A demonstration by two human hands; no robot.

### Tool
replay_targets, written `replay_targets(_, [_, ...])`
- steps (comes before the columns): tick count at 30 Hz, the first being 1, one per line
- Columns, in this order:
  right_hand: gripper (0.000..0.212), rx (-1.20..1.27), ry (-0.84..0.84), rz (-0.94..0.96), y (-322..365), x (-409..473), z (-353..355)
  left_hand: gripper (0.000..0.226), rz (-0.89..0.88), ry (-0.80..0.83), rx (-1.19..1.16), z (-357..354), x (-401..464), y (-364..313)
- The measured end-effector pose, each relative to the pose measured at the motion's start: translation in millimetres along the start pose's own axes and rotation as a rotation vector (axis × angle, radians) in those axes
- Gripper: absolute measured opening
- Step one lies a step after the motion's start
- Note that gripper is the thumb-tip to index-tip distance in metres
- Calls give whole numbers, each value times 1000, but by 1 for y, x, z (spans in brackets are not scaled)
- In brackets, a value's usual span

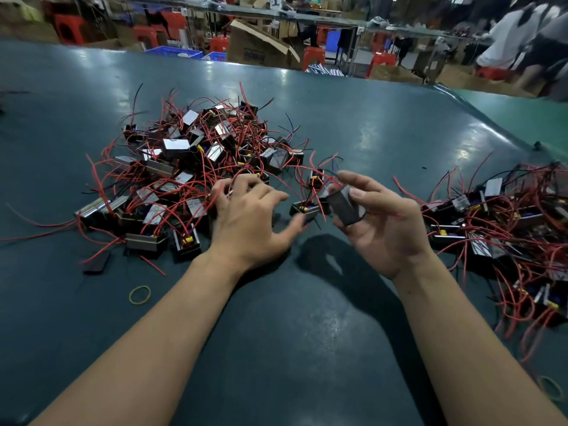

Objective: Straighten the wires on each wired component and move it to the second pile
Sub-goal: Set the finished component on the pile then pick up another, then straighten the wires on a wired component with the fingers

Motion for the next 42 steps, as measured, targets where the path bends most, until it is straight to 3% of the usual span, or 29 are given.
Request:
replay_targets(2, [37, 40, 114, -72, 1, -2, 0, 63, -86, -24, -19, 2, -1, -10])
replay_targets(6, [44, 121, 317, -76, 8, -4, 4, 33, -58, -105, -218, 2, -4, -13])
replay_targets(10, [49, 275, 464, -56, 19, -5, 16, 15, 24, -307, -330, 7, -5, -7])
replay_targets(14, [53, 403, 430, -5, 28, -4, 26, 12, 114, -433, -360, 13, -3, -1])
replay_targets(17, [57, 206, 279, 56, 30, -2, 30, 16, 140, -480, -493, 21, -2, -7])
replay_targets(23, [51, -256, 24, 14, 16, -2, 16, 20, 125, -120, -780, 18, -19, -24])
replay_targets(28, [14, -381, 72, -18, 7, -8, 14, 3, 330, 95, -877, 15, -18, -22])
replay_targets(30, [10, -460, 61, -14, 5, -8, 14, 11, 427, 162, -946, 14, -17, -23])
replay_targets(33, [27, -465, 12, 1, 5, -5, 16, 17, 512, 215, -1059, 14, -15, -23])
replay_targets(42, [24, -441, 37, 57, 4, -8, 14, 10, 545, 222, -1132, 20, -15, -24])
Point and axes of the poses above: each hand's wrist, its own x-axis towards the middle knuckle, its own z-axis out of the back of the hand, y = z × x, the point moved 1 cm from there along x, towards the middle knuckle, and after that the axes turned 11 degrees about -y, right-handed, at the moved point
